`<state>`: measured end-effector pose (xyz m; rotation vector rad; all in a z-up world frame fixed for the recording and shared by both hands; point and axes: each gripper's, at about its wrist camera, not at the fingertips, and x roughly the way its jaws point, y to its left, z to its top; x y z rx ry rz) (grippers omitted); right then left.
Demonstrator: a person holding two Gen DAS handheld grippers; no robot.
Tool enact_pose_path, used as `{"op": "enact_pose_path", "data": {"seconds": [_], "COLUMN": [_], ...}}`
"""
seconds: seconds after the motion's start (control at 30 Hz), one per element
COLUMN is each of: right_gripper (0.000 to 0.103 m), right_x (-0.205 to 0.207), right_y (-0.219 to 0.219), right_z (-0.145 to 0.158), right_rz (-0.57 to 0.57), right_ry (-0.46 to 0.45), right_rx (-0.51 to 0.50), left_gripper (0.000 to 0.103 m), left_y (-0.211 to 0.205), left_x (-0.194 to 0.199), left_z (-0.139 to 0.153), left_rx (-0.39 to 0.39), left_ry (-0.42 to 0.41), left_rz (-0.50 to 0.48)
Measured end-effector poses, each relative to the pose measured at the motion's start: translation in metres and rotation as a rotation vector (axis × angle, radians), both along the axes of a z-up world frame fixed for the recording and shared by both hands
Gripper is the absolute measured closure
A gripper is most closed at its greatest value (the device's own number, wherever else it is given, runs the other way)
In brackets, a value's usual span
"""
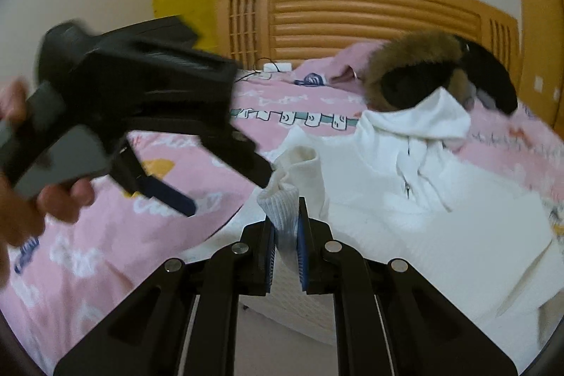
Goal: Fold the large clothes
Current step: 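Fold the held sleeve across the hoodie body with the right tool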
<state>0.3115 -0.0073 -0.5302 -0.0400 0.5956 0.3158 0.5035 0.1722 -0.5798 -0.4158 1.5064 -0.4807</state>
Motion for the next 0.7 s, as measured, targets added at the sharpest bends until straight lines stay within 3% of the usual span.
{"op": "enact_pose_path", "data": {"seconds": [0.1, 0.33, 0.5, 0.7], "right_gripper": [0.093, 0.093, 0.093, 0.092], "right_x": [-0.004, -0.003, -0.006, -0.004], "right_y": [0.003, 0.003, 0.009, 0.028], "right_z": [-0.003, -0.012, -0.032, -0.048], "right_rz": [0.016, 0.011, 0.029, 0.053], "right_ry": [-0.022, 0.001, 0.025, 0.031], "right_rx": [-0.043, -0.073, -0.108, -0.132], "left_gripper": [0.007, 0.007, 0.007, 0.007], "left_y": [-0.013, -0.014, -0.005, -0.011], "left_x": [0.010, 0.017, 0.020, 0.027], "left_z": [-0.009, -0.021, -0.015, -0.022], "left_rx": [0.076, 0.216, 0.215, 0.246], "left_ry": [0.021, -0.003, -0.038, -0.024], "left_rz": [-0.047, -0.031, 0.027, -0.002]}}
